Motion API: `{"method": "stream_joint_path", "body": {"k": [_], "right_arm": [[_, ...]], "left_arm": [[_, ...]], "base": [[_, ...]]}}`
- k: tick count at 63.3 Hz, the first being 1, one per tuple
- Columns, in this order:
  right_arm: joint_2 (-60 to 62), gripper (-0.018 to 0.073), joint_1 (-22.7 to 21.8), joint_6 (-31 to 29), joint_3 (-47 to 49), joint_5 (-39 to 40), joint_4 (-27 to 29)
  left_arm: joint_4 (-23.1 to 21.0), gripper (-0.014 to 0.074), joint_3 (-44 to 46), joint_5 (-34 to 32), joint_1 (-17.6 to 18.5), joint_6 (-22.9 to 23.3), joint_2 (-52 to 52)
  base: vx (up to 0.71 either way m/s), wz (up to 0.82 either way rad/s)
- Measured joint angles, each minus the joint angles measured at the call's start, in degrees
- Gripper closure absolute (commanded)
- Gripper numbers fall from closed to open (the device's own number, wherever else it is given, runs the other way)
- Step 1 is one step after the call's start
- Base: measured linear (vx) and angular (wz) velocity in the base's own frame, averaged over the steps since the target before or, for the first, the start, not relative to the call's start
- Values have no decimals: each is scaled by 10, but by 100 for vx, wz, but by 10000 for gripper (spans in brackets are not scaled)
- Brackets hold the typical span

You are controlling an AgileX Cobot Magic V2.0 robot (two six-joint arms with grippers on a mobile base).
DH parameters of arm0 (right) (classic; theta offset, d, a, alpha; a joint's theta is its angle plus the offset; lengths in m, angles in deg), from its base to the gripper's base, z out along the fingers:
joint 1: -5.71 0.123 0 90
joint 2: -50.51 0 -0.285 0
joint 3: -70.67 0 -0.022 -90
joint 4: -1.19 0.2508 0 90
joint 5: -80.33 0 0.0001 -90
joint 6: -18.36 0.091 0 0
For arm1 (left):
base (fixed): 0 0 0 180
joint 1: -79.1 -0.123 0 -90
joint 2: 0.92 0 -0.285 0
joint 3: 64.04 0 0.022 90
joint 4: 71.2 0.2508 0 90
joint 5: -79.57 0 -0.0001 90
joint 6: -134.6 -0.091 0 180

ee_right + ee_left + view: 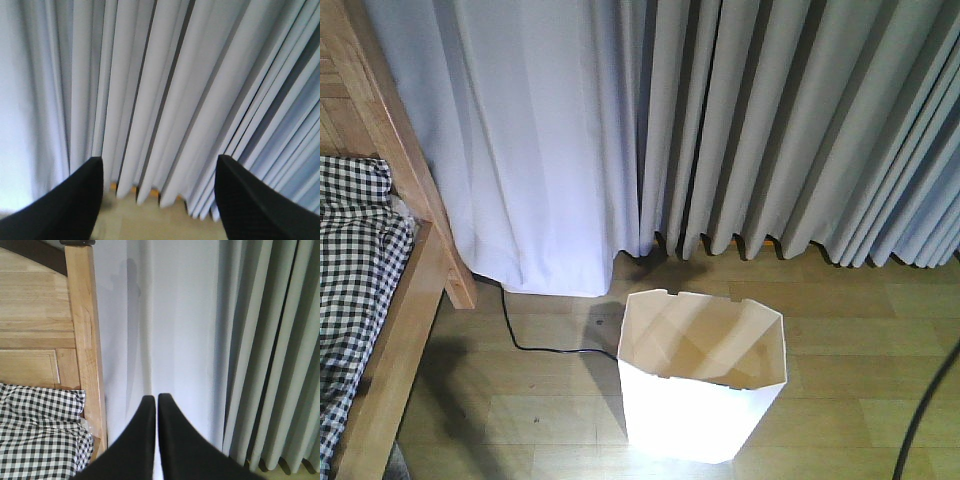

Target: Move trash bin to bedside with robot

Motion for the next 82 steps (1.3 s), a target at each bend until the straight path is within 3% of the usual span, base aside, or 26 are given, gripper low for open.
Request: {"method": "stream_joint_path", "body": {"k": [7, 15, 22, 30, 35, 42, 44, 82], "right_arm": [[63, 113, 5, 0, -62, 48, 19], [140, 113, 51, -8, -157, 104, 26], [229, 113, 82, -35, -227, 113, 29], [332, 141, 83, -23, -290, 120, 50], [383, 258, 83, -3, -327, 119, 63], [432, 538, 83, 5, -362, 118, 65], [438, 577, 83, 5, -366, 118, 65], [445, 570, 83, 7, -366, 109, 67]], "left_arm": [[0, 602, 0, 0, 0, 0, 0], [0, 602, 0, 0, 0, 0, 0], [0, 602, 0, 0, 0, 0, 0], [0, 602, 0, 0, 0, 0, 0], [0, 602, 0, 0, 0, 0, 0], [0, 602, 0, 0, 0, 0, 0], [0, 602, 0, 0, 0, 0, 0], [0, 602, 0, 0, 0, 0, 0]], "base": [[0, 0], [0, 0], [0, 0], [0, 0], [0, 0], [0, 0], [0, 0], [0, 0]]}}
